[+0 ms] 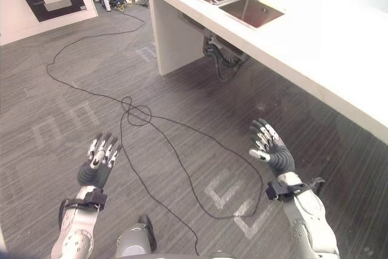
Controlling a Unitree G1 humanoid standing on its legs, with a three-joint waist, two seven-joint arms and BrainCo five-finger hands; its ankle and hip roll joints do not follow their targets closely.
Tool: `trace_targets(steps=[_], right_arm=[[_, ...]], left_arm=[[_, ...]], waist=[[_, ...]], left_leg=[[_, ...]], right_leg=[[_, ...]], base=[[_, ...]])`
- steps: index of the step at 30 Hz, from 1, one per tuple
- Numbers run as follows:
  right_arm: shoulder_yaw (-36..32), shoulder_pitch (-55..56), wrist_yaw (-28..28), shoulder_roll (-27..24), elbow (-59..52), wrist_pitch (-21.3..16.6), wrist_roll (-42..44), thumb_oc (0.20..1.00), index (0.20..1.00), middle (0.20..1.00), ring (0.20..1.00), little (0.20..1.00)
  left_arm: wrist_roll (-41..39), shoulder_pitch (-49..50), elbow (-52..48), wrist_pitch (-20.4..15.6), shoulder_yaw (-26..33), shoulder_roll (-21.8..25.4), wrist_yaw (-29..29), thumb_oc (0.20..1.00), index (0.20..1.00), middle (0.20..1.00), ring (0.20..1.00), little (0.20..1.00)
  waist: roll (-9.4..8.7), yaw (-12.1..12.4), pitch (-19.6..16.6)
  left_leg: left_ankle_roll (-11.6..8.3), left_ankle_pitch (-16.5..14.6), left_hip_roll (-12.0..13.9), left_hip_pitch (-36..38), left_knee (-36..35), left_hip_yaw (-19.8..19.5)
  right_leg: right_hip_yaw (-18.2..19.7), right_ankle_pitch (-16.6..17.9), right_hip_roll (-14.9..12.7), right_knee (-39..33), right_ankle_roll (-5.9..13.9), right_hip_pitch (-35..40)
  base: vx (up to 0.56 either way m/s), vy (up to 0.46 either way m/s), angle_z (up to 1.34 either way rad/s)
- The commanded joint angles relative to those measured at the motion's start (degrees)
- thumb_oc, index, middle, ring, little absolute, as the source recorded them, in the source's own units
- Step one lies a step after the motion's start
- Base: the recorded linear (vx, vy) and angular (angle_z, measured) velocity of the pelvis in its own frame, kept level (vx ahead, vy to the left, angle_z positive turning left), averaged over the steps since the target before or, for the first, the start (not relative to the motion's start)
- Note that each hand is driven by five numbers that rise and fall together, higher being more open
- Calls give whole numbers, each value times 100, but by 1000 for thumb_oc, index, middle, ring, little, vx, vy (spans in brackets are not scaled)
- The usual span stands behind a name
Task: Place the dishes in the dishwasher.
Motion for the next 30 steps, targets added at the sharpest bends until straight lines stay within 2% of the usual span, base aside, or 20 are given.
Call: trace_targets(steps=[1,3,4,5,6,7,9,10,11,13,15,16,20,22,23,25,26,27,28,30], right_arm=[[-250,-136,-50,-333,-51,-351,209,1000,1000,1000,1000,1000],[-271,-82,-122,-169,-106,-345,43,1000,1000,1000,1000,1000],[-292,12,-155,-86,-216,-344,-45,1000,1000,1000,1000,1000],[-271,47,-122,-35,-244,-402,-144,1000,1000,1000,1000,1000],[-214,68,-55,11,-214,-502,-229,1000,1000,1000,1000,1000],[-209,139,-29,-49,-237,-568,-116,1000,1000,1000,1000,1000],[-238,238,-93,-102,-300,-611,19,1000,1000,1000,1000,1000],[-301,346,-180,-203,-287,-700,213,1000,1000,1000,1000,1000],[-324,392,-178,-217,-270,-752,277,1000,1000,1000,1000,1000],[-359,541,-315,-207,-291,-985,334,1000,1000,1000,1000,1000],[-283,525,-470,-92,-282,-1175,234,1000,1000,1000,1000,1000],[-197,467,-572,-32,-240,-1329,189,1000,1000,1000,1000,1000],[-19,293,-861,-36,-162,-1471,63,1000,1000,1000,1000,1000],[48,163,-1021,-120,-169,-1377,-41,1000,1000,1000,1000,1000],[41,70,-1048,-188,-151,-1266,-52,1000,1000,1000,1000,1000],[-19,-71,-922,-350,-99,-1099,-29,1000,1000,1000,1000,1000],[-79,-95,-784,-391,-69,-1046,-82,1000,1000,1000,1000,1000],[-136,-92,-717,-430,-63,-1015,-245,1000,1000,1000,1000,1000],[-154,-121,-740,-496,-95,-950,-240,1000,1000,1000,1000,1000],[-253,-161,-784,-602,-221,-875,-189,1000,1000,1000,1000,1000]], left_arm=[[62,155,-533,-117,-70,98,-324,1000,1000,1000,1000,1000],[125,29,-553,49,-113,159,-346,1000,1000,1000,1000,1000],[167,-13,-597,181,-127,185,-325,1000,1000,1000,1000,1000],[191,-2,-646,263,-117,150,-319,1000,1000,1000,1000,1000],[187,9,-719,325,-115,140,-236,1000,1000,1000,1000,1000],[78,-29,-680,288,-107,213,-208,1000,1000,1000,1000,1000],[-1,-109,-730,331,-116,244,-197,1000,1000,1000,1000,1000],[-56,-173,-754,308,-214,277,-223,1000,1000,1000,1000,1000],[-60,-192,-772,268,-270,291,-217,1000,1000,1000,1000,1000],[70,-272,-755,238,-538,252,-333,1000,1000,1000,1000,1000],[249,-280,-845,148,-735,241,-315,1000,1000,1000,1000,1000],[236,-296,-869,111,-772,308,-341,1000,1000,1000,1000,1000],[258,-346,-866,219,-673,385,-321,1000,1000,1000,1000,1000],[236,-337,-981,428,-644,403,-257,1000,1000,1000,1000,1000],[208,-306,-1016,500,-609,395,-217,1000,1000,1000,1000,1000],[80,-252,-1071,556,-501,369,-102,1000,1000,1000,1000,1000],[39,-206,-1077,535,-429,340,-68,1000,1000,1000,1000,1000],[34,-145,-1071,508,-352,274,-17,1000,1000,1000,1000,1000],[45,-148,-1066,523,-313,230,28,1000,1000,1000,1000,1000],[15,-152,-1081,549,-220,181,75,1000,1000,1000,1000,1000]], waist=[[623,116,-578],[527,126,-729],[502,119,-812],[556,62,-824],[638,-16,-793],[633,-112,-737],[595,-193,-661],[507,-310,-555],[460,-389,-518],[338,-599,-382],[365,-564,-221],[379,-485,-152],[213,-464,-232],[195,-502,-364],[218,-527,-441],[323,-528,-518],[290,-538,-528],[359,-508,-478],[369,-495,-446],[428,-537,-424]], left_leg=[[-201,1024,-278,570,-2377,-118],[114,796,-761,682,-2520,-258],[257,648,-961,737,-2574,-297],[285,556,-1000,828,-2609,-323],[289,513,-992,914,-2621,-323],[260,540,-989,950,-2621,-327],[217,494,-1026,1120,-2619,-390],[139,355,-1024,1342,-2621,-478],[124,249,-1029,1431,-2621,-492],[157,-166,-1095,1664,-2621,-593],[140,-400,-985,1851,-2601,-538],[123,-588,-957,1888,-2441,-462],[92,-981,-952,1678,-1405,-51],[37,-1276,-708,1628,-716,267],[-139,-1148,-482,1560,-138,369],[-629,-489,-226,1335,972,260],[-756,-22,-326,1104,1516,220],[-927,342,-214,599,1982,50],[-880,204,-170,549,1839,69],[-677,-7,-141,824,725,130]], right_leg=[[-46,-687,288,1145,299,-1032],[170,54,-134,2410,603,-1259],[292,636,-281,3316,697,-1520],[530,958,-180,3697,646,-1939],[508,708,-44,3725,517,-2311],[273,457,235,2976,478,-2404],[-75,508,258,2080,404,-2488],[-397,635,131,727,337,-2475],[-382,837,79,171,372,-2524],[13,1733,-386,-709,659,-3001],[-140,2019,-815,-1031,772,-3352],[-325,1821,-870,-1145,850,-3185],[-743,1827,-710,-1123,835,-2613],[-989,1668,-513,-1118,744,-2428],[-1009,1543,-300,-1193,615,-2323],[-851,1310,173,-1393,310,-2098],[-775,1226,294,-1460,97,-2005],[-641,1027,465,-1479,-86,-1762],[-635,930,490,-1445,-127,-1708],[-539,794,565,-1332,-162,-1787]], base=[[609,571,64],[577,504,56],[460,357,49],[475,312,56],[446,129,42],[442,29,33],[389,-136,43],[402,-259,60],[473,-347,117],[431,-381,162],[454,-424,127],[504,-458,138],[480,-451,-89],[570,-443,-78],[570,-417,-54],[489,-332,-63],[407,-223,-110],[356,-142,-142],[431,-52,-128],[339,102,-119]])
